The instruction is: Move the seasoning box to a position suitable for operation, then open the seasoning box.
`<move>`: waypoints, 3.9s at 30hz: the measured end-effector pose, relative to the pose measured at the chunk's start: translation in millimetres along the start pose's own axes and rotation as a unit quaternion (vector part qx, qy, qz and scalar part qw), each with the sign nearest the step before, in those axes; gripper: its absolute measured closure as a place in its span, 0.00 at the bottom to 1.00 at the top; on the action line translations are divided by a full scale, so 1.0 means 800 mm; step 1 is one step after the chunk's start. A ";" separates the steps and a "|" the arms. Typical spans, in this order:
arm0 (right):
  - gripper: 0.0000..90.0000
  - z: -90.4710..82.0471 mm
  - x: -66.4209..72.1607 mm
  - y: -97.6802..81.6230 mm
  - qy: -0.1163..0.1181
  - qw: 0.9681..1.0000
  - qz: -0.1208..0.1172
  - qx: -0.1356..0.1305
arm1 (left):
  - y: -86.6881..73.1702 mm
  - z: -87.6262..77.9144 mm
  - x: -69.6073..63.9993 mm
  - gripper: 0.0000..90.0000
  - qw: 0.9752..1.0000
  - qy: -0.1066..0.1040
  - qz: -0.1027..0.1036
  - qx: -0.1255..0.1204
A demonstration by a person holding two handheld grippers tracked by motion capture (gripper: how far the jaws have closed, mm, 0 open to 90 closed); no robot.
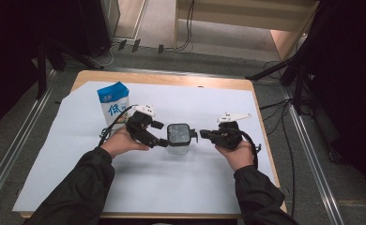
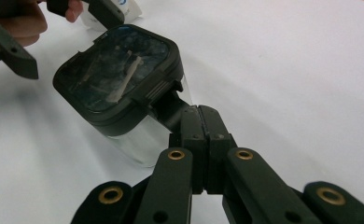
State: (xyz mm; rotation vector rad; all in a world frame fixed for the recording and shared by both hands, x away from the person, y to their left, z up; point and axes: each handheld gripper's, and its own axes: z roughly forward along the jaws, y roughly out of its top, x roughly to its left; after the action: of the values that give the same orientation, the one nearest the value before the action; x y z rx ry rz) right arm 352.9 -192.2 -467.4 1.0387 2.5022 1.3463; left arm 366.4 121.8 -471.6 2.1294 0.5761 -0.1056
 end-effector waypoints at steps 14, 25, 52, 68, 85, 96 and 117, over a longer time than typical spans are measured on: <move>1.00 0.010 -0.008 -0.003 -0.004 1.000 0.016 0.007 | 0.007 0.009 -0.005 0.15 1.000 0.001 0.016 0.006; 1.00 0.023 -0.005 -0.006 -0.004 1.000 0.010 0.023 | 0.007 0.022 -0.006 0.16 1.000 0.003 0.025 -0.002; 1.00 0.023 -0.003 -0.013 -0.010 0.999 0.024 0.021 | 0.002 0.041 -0.003 0.13 0.999 0.011 0.038 0.007; 1.00 0.023 -0.001 -0.012 -0.010 0.999 0.023 0.023 | 0.011 0.027 -0.012 0.16 0.999 0.021 0.041 -0.002; 1.00 0.024 0.000 -0.012 -0.008 0.999 0.021 0.025 | 0.023 0.013 -0.022 0.16 0.998 0.031 0.045 -0.011; 1.00 0.024 0.001 -0.012 -0.005 0.999 0.021 0.024 | 0.034 -0.007 -0.030 0.57 0.998 -0.012 0.049 -0.031; 1.00 0.021 0.001 -0.013 0.000 0.999 0.032 0.020 | 0.055 -0.001 -0.037 1.00 1.000 -0.013 0.016 -0.021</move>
State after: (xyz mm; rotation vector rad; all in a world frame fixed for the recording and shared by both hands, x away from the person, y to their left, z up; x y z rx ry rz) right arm 353.6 -183.4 -485.1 1.1373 2.5253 1.3175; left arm 359.7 90.2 -429.5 2.0934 0.5233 -0.1025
